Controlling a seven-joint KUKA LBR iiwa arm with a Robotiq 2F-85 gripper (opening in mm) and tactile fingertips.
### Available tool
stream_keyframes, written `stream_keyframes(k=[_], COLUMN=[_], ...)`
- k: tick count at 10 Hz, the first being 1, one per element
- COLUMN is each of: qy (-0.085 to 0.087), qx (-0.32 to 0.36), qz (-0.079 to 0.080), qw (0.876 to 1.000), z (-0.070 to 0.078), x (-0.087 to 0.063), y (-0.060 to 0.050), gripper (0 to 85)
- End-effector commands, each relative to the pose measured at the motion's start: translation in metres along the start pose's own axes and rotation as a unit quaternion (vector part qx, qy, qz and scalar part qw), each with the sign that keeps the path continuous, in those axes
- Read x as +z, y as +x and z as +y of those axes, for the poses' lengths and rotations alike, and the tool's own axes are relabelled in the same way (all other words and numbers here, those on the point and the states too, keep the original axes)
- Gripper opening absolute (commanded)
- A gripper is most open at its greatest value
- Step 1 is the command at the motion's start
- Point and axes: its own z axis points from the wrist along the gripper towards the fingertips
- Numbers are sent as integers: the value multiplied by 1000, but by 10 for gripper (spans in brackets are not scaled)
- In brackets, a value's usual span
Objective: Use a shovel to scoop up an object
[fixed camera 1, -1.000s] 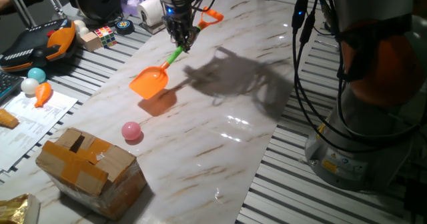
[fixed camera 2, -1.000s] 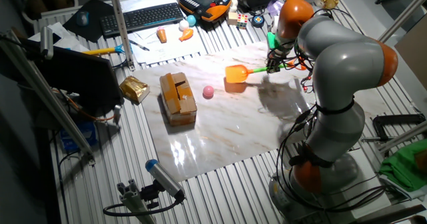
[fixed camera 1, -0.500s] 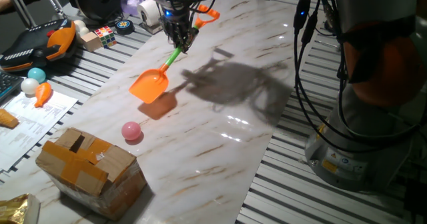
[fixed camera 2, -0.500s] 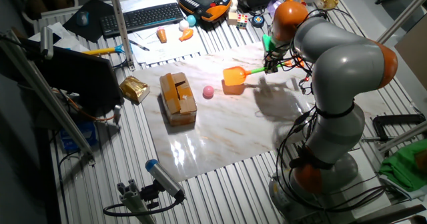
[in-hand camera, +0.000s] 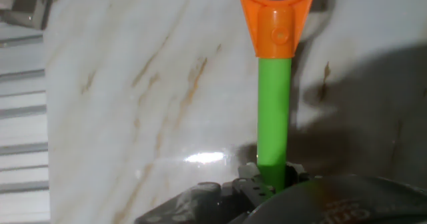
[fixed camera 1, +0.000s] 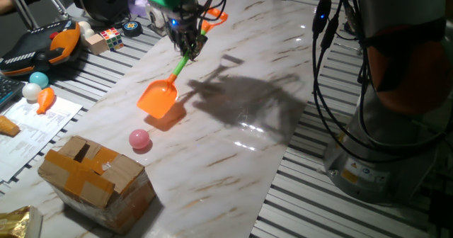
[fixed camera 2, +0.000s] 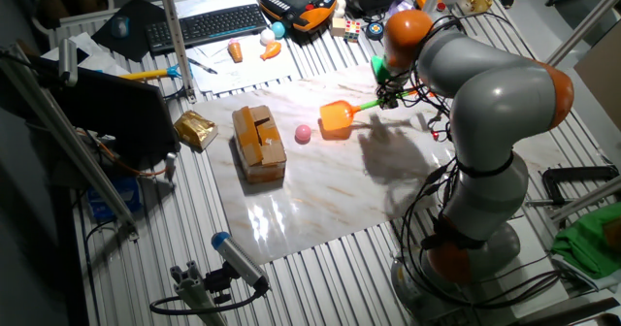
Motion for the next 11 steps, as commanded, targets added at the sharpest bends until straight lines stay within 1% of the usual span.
stream_keyframes(k=[1, 3, 4, 6, 7, 9, 11], qy=[0, 6, 13, 20, 24, 44, 53], qx=[-4, -13, -16, -24, -27, -32, -37], qz=[-5, -23, -27, -32, -33, -20, -17], qw=[1000, 1000, 999, 999, 999, 998, 998], z=[-2, -3, -4, -6, -7, -7, -8], x=[3, 6, 7, 13, 14, 13, 15], y=[3, 6, 7, 13, 15, 17, 20], gripper=[7, 7, 7, 7, 7, 7, 7])
